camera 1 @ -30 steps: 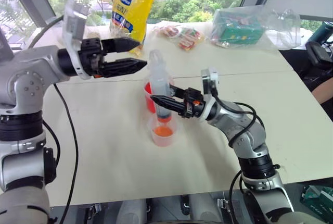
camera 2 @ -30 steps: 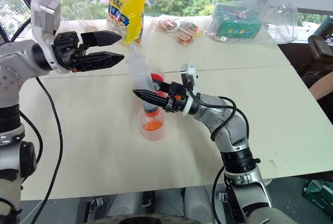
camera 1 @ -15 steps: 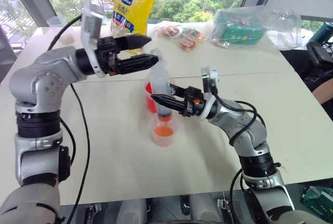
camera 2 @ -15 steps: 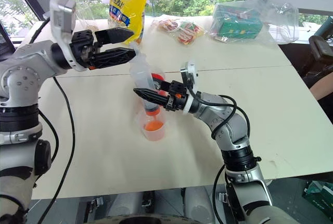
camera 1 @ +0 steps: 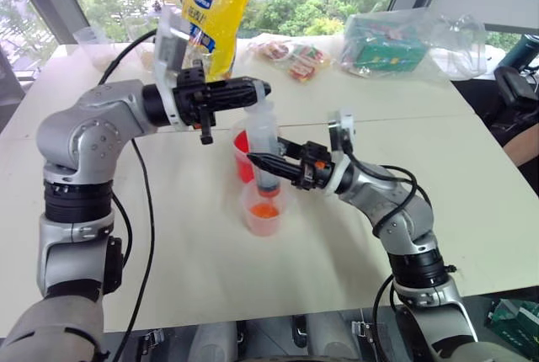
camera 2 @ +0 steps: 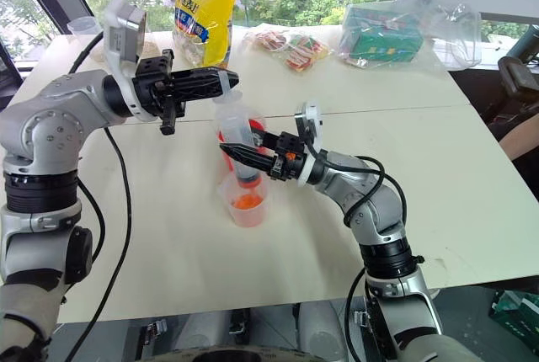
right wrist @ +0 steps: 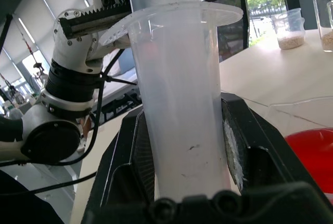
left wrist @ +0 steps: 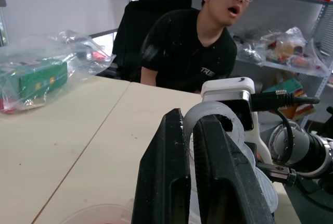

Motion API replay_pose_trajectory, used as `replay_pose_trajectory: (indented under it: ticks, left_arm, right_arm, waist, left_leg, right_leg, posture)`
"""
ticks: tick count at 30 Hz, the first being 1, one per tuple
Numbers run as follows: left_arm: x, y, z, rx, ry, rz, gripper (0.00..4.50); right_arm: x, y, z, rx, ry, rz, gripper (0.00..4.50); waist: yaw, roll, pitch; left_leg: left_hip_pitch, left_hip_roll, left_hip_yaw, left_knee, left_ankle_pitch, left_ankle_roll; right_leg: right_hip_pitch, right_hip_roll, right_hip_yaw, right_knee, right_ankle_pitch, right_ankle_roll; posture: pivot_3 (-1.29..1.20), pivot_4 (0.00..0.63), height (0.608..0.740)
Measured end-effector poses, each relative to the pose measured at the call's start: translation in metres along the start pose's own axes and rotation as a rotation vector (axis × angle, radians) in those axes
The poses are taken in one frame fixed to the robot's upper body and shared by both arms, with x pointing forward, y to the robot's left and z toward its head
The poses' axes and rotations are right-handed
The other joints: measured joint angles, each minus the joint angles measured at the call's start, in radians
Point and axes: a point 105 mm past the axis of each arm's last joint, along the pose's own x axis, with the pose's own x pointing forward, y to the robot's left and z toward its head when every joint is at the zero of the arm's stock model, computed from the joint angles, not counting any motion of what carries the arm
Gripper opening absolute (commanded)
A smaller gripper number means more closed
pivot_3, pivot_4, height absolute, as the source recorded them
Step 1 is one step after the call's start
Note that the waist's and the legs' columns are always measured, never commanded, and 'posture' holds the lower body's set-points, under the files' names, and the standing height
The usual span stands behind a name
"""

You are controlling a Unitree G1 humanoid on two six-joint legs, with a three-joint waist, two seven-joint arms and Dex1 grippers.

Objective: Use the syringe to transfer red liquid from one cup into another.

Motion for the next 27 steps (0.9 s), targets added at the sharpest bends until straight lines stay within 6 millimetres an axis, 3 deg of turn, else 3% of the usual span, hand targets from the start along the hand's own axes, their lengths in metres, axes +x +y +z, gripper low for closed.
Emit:
replay_pose_trajectory:
  ticks: [27]
  left_arm:
    - [-0.004, -0.008, -0.014, 0.031, 0.025, 0.020, 0.02]
  right_arm:
    - [0.003, 0.002, 0.000, 0.016, 0.029, 0.030, 1.44]
  waist:
    - [0.000, 0.000, 0.000]
  left_leg:
    - [0.000, 0.000, 0.000, 0.000, 0.000, 0.000]
  right_leg:
    - [0.000, 0.000, 0.000, 0.000, 0.000, 0.000]
  posture:
    - [0.00, 0.150, 0.740]
